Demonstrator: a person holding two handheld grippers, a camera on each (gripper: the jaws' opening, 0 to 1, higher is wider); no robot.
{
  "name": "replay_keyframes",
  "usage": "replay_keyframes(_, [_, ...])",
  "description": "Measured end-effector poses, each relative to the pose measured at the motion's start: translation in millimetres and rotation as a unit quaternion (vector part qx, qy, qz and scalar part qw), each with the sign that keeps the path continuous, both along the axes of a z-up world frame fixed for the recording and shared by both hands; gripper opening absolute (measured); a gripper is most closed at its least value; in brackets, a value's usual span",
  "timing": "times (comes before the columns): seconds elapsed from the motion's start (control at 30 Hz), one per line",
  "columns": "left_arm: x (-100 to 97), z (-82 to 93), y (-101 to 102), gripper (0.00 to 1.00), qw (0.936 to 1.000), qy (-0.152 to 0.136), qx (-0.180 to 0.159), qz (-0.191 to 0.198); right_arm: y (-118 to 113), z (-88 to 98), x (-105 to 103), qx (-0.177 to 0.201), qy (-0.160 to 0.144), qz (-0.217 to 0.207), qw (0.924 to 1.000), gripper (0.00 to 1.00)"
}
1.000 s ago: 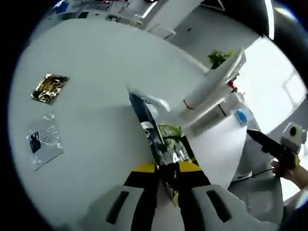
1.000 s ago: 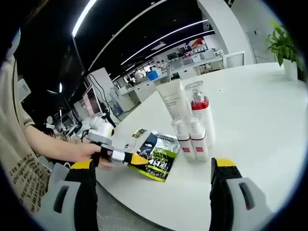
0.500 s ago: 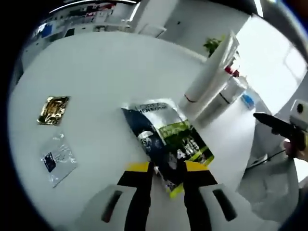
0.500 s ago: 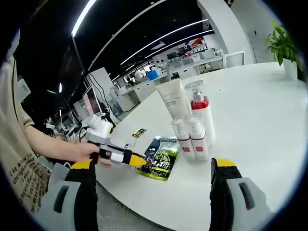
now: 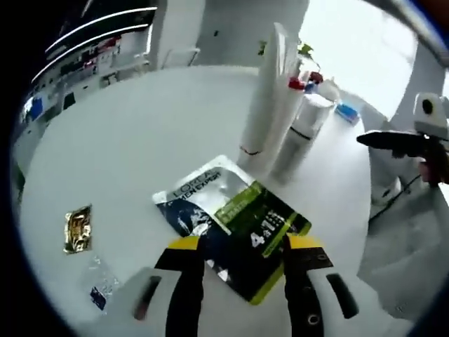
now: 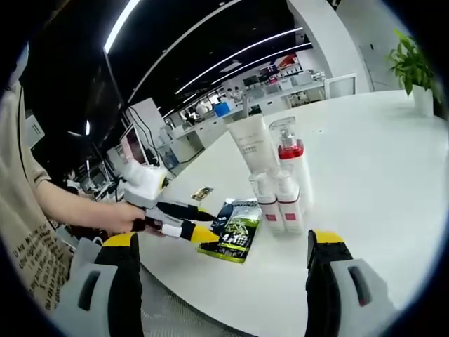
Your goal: Arrange the skincare products in the storage area until every visible bottle or jar stands upright without overlapping.
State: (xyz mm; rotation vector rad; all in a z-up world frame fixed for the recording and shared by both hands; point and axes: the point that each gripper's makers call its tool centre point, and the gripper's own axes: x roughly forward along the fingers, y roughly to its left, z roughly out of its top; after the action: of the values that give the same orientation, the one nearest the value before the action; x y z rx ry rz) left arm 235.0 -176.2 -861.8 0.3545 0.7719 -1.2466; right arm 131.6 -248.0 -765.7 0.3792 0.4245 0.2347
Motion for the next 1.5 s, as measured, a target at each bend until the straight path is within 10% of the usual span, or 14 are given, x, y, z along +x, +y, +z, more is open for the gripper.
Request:
replay_keyframes(0.4, [3.3,-16.3,-3.9,0.66,0.9980,-0.025,0.040,-0.043,-1.1,-0.4,0.5,0.000,0.001,-0.002,1.0000,1.00])
replay_keyframes(1.5, [5.1,-24.6,-0.3,0.66,0.9927,-0.059,0.065,-0.084,-2.0,-2.1,-1.2,0.000,0.005,-0.004,1.0000,1.00])
